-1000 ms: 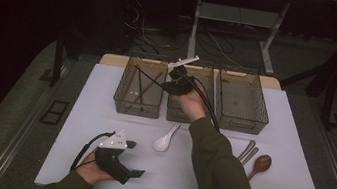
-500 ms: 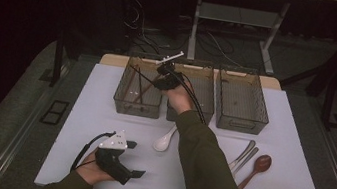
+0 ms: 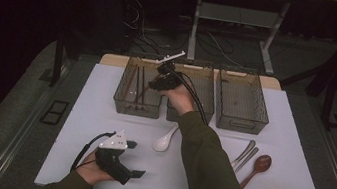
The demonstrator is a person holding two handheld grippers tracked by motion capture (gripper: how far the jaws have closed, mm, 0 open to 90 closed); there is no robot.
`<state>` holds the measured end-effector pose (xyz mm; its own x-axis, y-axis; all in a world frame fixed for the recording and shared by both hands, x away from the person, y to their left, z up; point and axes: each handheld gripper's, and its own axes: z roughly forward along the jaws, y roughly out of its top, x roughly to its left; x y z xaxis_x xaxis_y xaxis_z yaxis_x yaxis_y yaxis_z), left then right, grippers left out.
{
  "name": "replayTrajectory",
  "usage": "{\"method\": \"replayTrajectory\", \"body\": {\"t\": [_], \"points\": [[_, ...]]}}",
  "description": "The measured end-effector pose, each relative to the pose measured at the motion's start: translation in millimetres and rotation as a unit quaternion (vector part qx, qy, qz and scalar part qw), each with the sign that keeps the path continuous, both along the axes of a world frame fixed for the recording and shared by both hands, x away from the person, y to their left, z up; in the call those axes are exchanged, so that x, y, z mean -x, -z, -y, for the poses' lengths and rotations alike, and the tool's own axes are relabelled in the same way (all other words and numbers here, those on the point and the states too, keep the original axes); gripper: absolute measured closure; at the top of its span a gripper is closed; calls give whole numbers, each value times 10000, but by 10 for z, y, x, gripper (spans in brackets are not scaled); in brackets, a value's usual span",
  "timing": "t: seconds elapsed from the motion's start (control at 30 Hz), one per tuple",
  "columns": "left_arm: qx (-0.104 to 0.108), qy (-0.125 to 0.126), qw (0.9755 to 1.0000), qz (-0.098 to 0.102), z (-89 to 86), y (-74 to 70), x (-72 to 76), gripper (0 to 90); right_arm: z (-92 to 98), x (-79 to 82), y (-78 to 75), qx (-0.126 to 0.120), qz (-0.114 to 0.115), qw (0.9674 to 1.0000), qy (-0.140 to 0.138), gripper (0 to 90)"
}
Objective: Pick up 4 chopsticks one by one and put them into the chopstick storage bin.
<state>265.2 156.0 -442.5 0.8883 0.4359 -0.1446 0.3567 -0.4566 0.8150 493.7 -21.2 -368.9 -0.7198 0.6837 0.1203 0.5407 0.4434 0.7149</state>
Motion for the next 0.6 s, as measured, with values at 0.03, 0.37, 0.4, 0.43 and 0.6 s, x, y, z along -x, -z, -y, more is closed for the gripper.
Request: {"method": "replayTrajectory", "body": {"t": [0.03, 0.37, 0.4, 0.43, 0.6], "points": [[-3, 2, 10000, 1, 0, 1, 0, 0, 24, 14, -18, -72, 4, 10000, -2, 541], [-12, -27, 10000, -12, 0, 4, -7, 0, 359, 225, -130, -339, 284, 9989, -142, 354], [-4, -36, 10000, -16, 4, 7, -7, 0, 386, 247, -133, -344, 289, 9989, -146, 341], [0, -41, 10000, -5, 6, 8, -8, 0, 408, 268, -136, -321, 307, 9990, -107, 322], [-37, -62, 10000, -12, -1, 9, -13, 0, 537, 367, -141, -298, 445, 9985, -83, 265]]}}
